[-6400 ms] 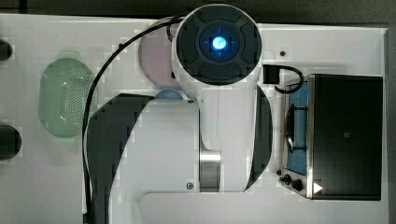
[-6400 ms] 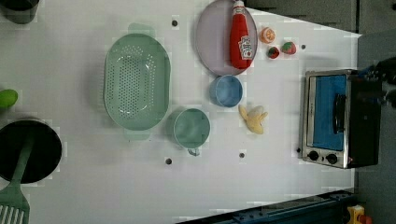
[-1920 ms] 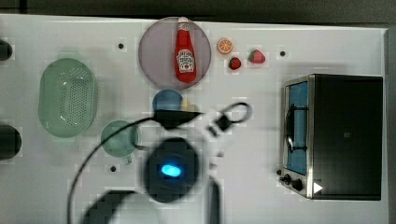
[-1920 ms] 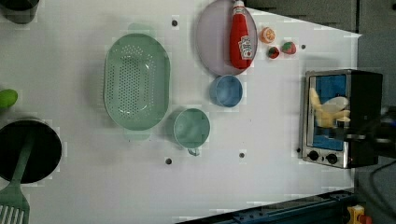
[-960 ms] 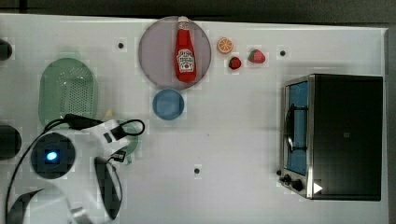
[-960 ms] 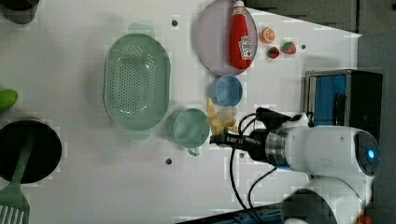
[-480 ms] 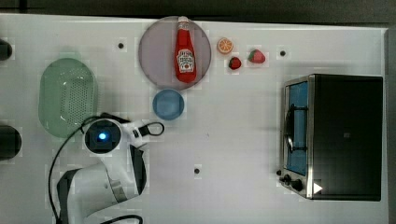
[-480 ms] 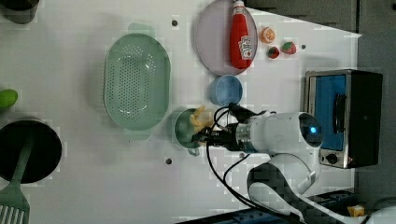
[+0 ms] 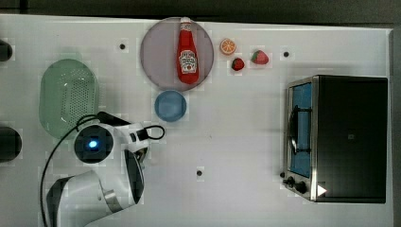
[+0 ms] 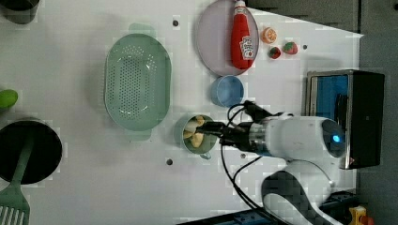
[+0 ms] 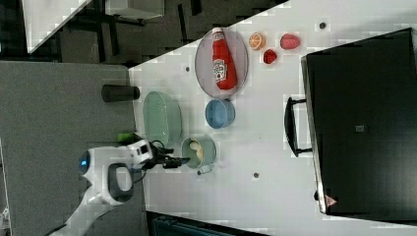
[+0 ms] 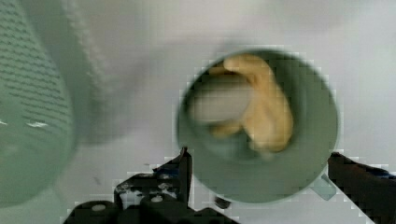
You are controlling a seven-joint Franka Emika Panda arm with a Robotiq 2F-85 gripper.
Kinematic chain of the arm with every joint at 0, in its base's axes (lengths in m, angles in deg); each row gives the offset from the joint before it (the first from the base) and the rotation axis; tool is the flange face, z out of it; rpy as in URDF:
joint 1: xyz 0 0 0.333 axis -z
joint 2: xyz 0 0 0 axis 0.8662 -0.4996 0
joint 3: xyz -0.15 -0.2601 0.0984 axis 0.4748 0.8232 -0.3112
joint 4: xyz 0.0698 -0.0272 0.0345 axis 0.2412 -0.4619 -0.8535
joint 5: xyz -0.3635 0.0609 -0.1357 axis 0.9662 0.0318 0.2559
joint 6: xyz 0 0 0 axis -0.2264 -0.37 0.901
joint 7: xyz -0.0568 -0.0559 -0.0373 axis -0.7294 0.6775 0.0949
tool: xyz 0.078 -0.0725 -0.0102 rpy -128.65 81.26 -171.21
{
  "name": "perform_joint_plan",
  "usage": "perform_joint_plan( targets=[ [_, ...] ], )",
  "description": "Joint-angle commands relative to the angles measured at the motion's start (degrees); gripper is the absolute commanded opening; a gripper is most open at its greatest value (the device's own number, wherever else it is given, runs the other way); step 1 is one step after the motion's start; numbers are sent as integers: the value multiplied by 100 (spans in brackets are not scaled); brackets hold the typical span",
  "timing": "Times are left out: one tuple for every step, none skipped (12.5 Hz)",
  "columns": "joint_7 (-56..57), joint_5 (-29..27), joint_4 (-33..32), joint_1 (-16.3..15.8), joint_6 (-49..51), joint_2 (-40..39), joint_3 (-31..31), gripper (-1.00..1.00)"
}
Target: Pick Banana and place it in mug.
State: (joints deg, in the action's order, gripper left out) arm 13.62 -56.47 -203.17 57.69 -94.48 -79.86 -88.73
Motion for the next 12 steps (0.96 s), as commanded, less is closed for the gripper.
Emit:
perform_joint_plan(
  targets=[
    [-314, -26, 280, 94, 233, 977, 102, 100],
    [-314, -26, 322, 107, 497, 1318, 221, 100],
    [-314, -26, 403, 129, 852, 1668, 389, 100],
    [-312, -26, 519, 144, 1323, 2007, 594, 100],
    [-286, -26, 663, 150, 1920, 2314, 824, 100],
    [-259, -25, 846, 156, 2541, 2570, 1068, 100],
    [-258, -22, 1056, 165, 3096, 2774, 1335, 100],
    [-231, -12, 1282, 172, 3538, 2914, 1613, 100],
    [-229, 3, 1502, 175, 3926, 2994, 1888, 100],
    [-229, 61, 1688, 178, 4223, 3013, 2128, 100],
    [-193, 204, 1842, 179, 4359, 3004, 2335, 100],
    [-63, 423, 1982, 183, 4361, 2993, 2504, 100]
  ],
)
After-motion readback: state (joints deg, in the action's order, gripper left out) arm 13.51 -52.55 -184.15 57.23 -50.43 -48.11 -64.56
